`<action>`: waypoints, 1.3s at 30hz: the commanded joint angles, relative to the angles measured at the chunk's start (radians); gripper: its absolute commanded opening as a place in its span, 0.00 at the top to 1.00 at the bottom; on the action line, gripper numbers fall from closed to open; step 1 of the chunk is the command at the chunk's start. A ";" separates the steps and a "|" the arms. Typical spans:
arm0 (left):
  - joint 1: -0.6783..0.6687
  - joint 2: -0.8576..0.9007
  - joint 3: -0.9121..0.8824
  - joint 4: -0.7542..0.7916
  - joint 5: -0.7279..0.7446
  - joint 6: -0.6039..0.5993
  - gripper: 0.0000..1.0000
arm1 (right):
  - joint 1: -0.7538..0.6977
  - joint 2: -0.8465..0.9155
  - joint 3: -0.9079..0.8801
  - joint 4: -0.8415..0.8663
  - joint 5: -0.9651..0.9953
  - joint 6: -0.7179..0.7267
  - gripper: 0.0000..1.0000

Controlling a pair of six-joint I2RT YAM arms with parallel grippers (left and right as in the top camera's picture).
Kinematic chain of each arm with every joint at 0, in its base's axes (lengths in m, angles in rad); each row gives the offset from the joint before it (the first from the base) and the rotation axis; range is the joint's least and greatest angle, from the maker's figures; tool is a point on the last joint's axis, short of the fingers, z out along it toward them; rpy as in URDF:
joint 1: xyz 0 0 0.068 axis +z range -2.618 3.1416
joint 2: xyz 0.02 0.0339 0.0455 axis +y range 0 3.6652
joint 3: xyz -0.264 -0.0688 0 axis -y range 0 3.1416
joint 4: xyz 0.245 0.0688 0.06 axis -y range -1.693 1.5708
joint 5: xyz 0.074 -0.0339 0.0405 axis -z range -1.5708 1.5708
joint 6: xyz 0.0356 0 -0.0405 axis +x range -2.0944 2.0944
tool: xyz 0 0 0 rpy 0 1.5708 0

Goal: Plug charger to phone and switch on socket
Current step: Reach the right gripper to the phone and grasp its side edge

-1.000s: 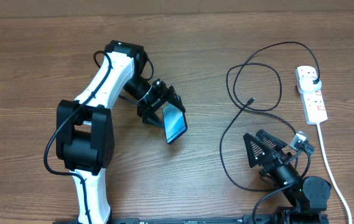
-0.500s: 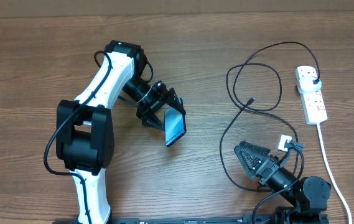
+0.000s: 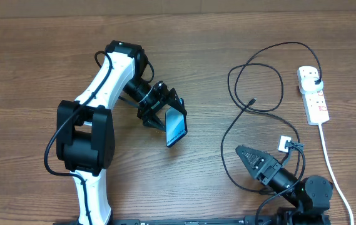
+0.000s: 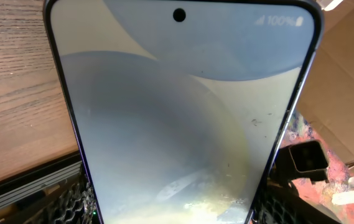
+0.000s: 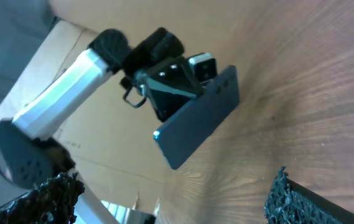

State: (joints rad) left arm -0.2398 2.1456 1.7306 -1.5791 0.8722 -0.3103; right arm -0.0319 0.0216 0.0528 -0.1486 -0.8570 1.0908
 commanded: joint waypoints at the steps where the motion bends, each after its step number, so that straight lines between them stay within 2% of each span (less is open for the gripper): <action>1: 0.004 0.005 0.029 -0.005 0.045 0.019 0.31 | 0.004 0.032 0.136 -0.119 0.087 -0.086 0.01; 6: 0.004 0.005 0.029 -0.002 0.045 0.020 0.31 | 0.004 0.119 0.312 -0.372 0.238 -0.211 0.01; 9: 0.004 0.005 0.028 0.010 0.045 0.019 0.31 | 0.004 0.179 0.411 -0.471 0.324 -0.229 0.01; 14: 0.004 0.005 0.028 0.018 0.045 0.019 0.31 | 0.007 0.313 0.531 -0.547 0.359 -0.228 0.01; 19: 0.004 0.005 0.029 0.021 0.045 0.019 0.31 | 0.069 0.445 0.576 -0.547 0.360 -0.217 0.01; 24: 0.004 0.005 0.028 0.022 0.045 0.019 0.31 | 0.208 0.582 0.626 -0.503 0.400 -0.217 0.01; 27: 0.004 0.005 0.028 0.022 0.045 0.019 0.31 | 0.329 0.647 0.666 -0.505 0.509 -0.193 0.01; 34: 0.004 0.005 0.028 0.025 0.045 0.019 0.32 | 0.667 0.754 0.693 -0.488 0.868 -0.009 0.01; 36: 0.004 0.005 0.028 0.025 0.045 0.019 0.31 | 0.782 0.804 0.693 -0.450 0.970 0.040 0.01; 39: 0.004 0.005 0.028 0.025 0.045 0.019 0.31 | 0.872 0.866 0.693 -0.378 1.040 0.066 0.01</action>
State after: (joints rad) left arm -0.2398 2.1456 1.7306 -1.5513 0.8795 -0.3103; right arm 0.7502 0.8337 0.7166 -0.5808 -0.0002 1.0794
